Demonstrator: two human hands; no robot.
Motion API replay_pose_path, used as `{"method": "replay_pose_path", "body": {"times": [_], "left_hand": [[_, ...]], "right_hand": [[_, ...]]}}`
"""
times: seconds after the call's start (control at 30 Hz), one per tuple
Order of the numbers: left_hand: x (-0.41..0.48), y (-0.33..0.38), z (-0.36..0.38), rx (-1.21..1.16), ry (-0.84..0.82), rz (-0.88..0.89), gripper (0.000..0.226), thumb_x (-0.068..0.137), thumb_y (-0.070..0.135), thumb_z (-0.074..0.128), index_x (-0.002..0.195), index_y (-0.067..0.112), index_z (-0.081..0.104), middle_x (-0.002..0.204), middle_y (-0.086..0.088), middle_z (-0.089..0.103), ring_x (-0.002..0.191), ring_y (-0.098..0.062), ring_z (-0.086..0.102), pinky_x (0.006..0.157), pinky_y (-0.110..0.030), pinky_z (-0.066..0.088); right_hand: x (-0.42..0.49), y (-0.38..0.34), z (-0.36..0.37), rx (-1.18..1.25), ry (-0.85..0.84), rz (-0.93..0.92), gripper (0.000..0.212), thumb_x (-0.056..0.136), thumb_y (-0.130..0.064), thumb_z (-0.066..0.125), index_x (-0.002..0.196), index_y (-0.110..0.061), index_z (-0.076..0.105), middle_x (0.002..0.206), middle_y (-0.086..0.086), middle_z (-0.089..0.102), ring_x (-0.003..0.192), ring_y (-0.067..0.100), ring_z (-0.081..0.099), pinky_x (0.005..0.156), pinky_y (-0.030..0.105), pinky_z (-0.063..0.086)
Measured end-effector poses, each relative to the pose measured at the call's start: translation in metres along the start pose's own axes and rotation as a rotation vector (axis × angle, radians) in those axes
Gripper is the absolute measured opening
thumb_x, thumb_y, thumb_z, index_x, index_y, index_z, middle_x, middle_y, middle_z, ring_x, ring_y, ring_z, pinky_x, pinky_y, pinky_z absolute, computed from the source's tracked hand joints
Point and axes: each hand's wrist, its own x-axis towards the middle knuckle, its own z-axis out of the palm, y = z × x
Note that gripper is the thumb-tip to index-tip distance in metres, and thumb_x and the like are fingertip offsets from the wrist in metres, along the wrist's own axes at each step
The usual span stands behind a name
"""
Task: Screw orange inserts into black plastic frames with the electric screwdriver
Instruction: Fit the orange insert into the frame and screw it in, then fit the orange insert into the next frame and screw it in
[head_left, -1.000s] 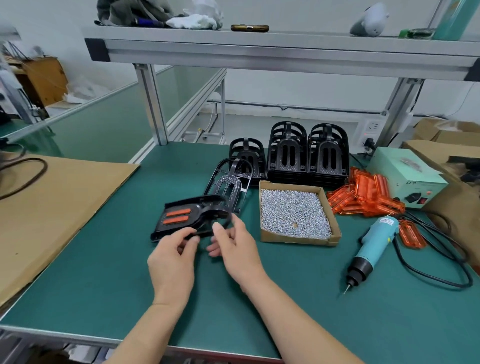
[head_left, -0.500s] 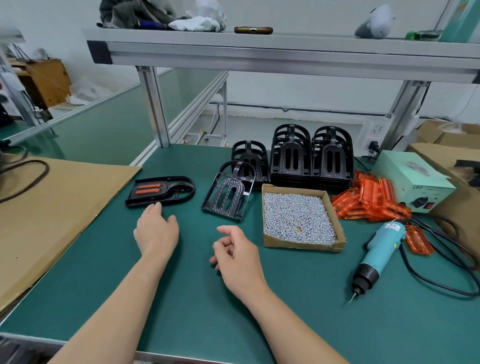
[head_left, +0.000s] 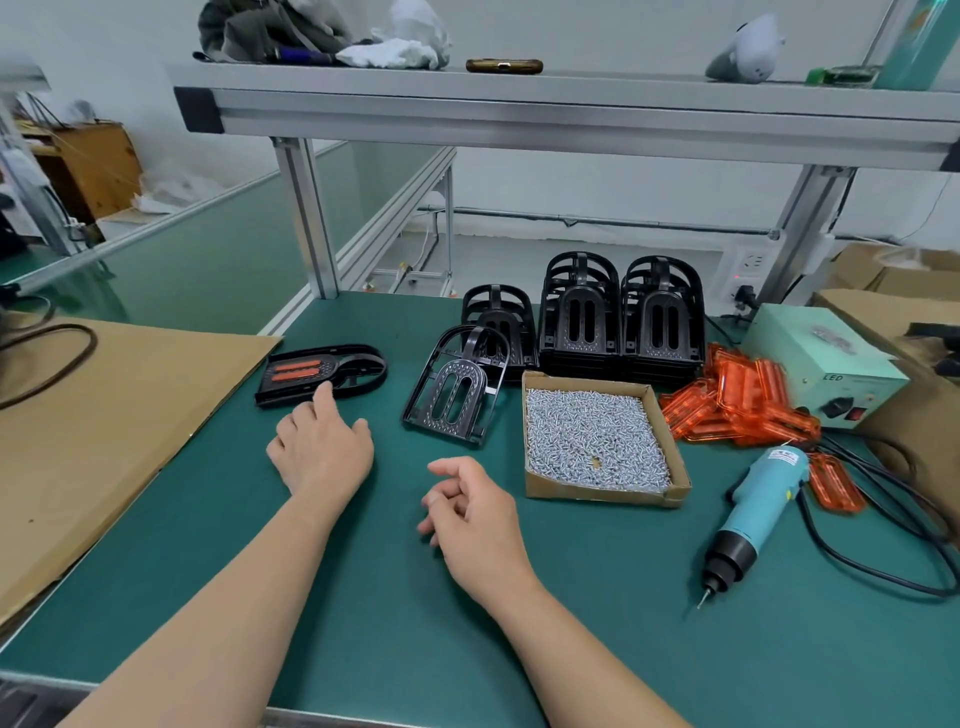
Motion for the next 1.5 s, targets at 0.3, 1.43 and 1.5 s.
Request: {"method": "replay_pose_path", "body": {"times": [0.3,1.43,1.5], "left_hand": [[0.026,-0.005,-0.004,0.091,0.014,0.022,0.043,0.097,0.050,0.049,0.136,0.033,0.046,0.135,-0.015,0.046,0.122,-0.038,0.040,0.102,-0.048,0.032],[0.095,-0.049,-0.017,-0.162,0.303,-0.125,0.017,0.096,0.025,0.063,0.107,0.013,0.059,0.111,-0.015,0.051,0.105,-0.034,0.045,0.084,-0.037,0.031],[0.100,-0.048,-0.017,-0.062,0.313,-0.122,0.019,0.097,0.029,0.062,0.111,0.017,0.060,0.115,-0.015,0.054,0.111,-0.034,0.045,0.093,-0.040,0.032]], "right_hand": [[-0.001,-0.002,-0.002,0.024,-0.020,0.010,0.029,0.096,-0.004,0.049,0.106,-0.029,0.059,0.088,0.001,0.065,0.063,0.006,0.066,0.061,0.031,0.054],[0.004,0.007,0.001,-0.045,-0.042,0.001,0.033,0.095,-0.001,0.053,0.105,-0.030,0.064,0.083,-0.005,0.070,0.065,0.012,0.069,0.060,0.028,0.053],[0.005,0.007,0.004,-0.076,-0.049,0.000,0.034,0.095,-0.001,0.053,0.105,-0.031,0.063,0.082,-0.004,0.069,0.066,0.012,0.069,0.062,0.026,0.054]]}}
